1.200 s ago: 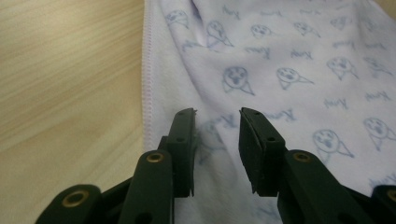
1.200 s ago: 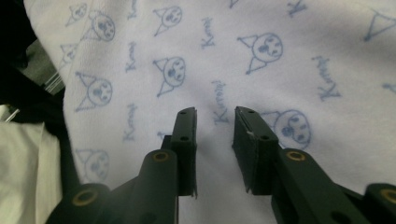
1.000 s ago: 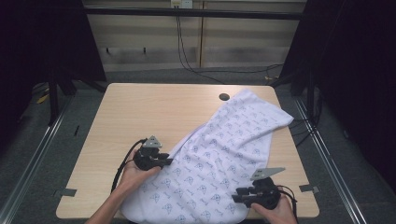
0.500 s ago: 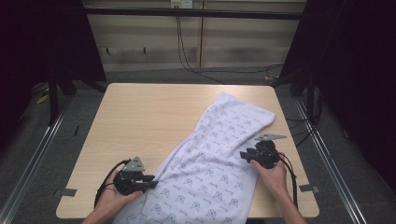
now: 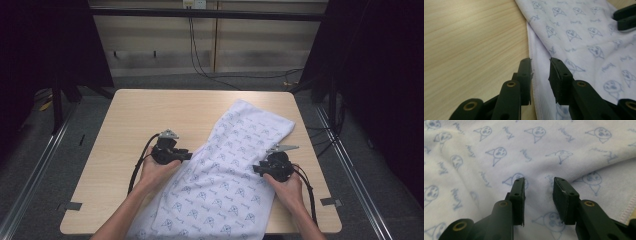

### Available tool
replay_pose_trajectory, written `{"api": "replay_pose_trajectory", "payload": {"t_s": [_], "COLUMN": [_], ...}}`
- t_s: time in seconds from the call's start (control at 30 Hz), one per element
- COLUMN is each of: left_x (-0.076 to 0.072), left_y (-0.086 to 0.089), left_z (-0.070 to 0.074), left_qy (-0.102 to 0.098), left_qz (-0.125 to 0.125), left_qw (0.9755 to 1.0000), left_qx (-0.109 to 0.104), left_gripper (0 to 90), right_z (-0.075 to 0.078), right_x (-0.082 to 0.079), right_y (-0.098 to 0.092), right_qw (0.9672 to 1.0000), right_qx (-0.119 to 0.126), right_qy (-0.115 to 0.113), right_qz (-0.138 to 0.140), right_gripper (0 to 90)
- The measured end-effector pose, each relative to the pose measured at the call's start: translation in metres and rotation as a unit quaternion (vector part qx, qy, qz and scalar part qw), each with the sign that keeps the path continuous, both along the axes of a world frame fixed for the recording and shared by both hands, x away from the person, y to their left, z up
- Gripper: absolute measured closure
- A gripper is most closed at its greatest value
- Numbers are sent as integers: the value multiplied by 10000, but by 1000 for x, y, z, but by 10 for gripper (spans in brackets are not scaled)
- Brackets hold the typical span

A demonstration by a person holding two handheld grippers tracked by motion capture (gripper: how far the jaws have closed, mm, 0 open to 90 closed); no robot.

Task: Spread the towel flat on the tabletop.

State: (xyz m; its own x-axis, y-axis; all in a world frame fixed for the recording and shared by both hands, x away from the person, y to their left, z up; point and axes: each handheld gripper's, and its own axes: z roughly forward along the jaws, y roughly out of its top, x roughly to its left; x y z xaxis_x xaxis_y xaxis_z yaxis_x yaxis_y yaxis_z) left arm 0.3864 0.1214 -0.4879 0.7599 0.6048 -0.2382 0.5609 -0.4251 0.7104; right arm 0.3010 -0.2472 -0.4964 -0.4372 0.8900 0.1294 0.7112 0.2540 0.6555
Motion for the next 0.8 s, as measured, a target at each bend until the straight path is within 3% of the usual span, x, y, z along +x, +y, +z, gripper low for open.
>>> {"api": "replay_pose_trajectory", "payload": {"t_s": [0.17,0.23,0.33,0.37,0.4,0.47,0.5,0.6,0.63,0.7,0.8], "left_x": [13,15,16,16,16,18,18,16,13,3,-13], "left_y": [-16,-21,-25,-24,-20,-5,5,42,52,65,83], "left_z": [-11,-13,-13,-11,-9,-9,-8,-6,-5,-4,-5], "left_qy": [35,77,44,-106,-225,-131,-198,-77,-41,-193,-183], "left_qz": [41,50,21,100,280,502,653,980,1020,1059,1175], "left_qw": [9994,9995,9991,9982,9969,9975,9963,9950,9947,9940,9928], "left_qx": [334,307,410,581,706,473,527,166,93,189,129], "left_gripper": [732,779,887,891,894,896,896,896,896,896,895], "right_z": [1,1,1,1,1,0,0,0,0,-1,-2], "right_x": [-13,-14,-14,-13,-13,-11,-10,-7,-5,0,9], "right_y": [-6,-8,-7,-7,-7,-7,-7,-6,-6,-3,8], "right_qw": [10000,10000,10000,9999,10000,10000,10000,10000,10000,10000,9999], "right_qx": [-31,-6,-29,-52,-41,-19,-23,-39,-20,87,67], "right_qy": [8,8,19,-7,8,1,-20,-37,-32,-37,-81], "right_qz": [86,83,90,102,69,46,26,-1,-17,14,94], "right_gripper": [625,622,618,618,617,615,612,598,598,599,589]}}
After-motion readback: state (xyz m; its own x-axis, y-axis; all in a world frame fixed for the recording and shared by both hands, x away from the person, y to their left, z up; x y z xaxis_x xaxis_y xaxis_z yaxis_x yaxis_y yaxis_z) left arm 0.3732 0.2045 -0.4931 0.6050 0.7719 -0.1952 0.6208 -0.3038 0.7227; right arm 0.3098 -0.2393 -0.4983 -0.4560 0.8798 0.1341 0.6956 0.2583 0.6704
